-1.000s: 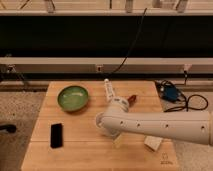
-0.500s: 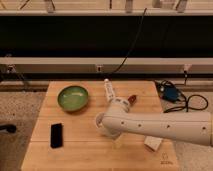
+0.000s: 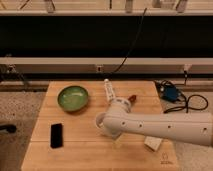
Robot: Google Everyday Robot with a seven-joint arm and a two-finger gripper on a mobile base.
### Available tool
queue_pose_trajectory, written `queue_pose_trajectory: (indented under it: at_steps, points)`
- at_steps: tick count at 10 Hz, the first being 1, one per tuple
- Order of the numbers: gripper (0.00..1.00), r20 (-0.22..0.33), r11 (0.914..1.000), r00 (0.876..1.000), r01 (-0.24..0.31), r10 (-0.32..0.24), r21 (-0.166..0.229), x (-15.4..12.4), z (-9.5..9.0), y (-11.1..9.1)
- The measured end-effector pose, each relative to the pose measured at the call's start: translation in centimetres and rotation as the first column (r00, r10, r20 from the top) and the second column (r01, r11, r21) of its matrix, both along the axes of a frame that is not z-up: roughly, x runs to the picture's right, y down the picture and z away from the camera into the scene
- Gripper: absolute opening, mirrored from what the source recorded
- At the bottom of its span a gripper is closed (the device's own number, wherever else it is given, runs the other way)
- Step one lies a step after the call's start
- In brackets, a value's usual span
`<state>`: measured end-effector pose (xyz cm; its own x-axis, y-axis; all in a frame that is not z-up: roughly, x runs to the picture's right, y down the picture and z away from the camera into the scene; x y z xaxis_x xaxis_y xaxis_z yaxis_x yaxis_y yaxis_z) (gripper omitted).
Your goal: Pick up the ceramic cup
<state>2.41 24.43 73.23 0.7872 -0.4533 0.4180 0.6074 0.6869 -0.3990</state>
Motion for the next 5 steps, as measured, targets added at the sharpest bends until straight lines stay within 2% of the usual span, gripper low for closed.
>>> queue_pose_trajectory:
  at_steps: [5]
  points:
    - [0.80, -0.002, 1.0000, 1.000, -0.008, 0.008, -0.002, 0.25, 0.00, 0.13]
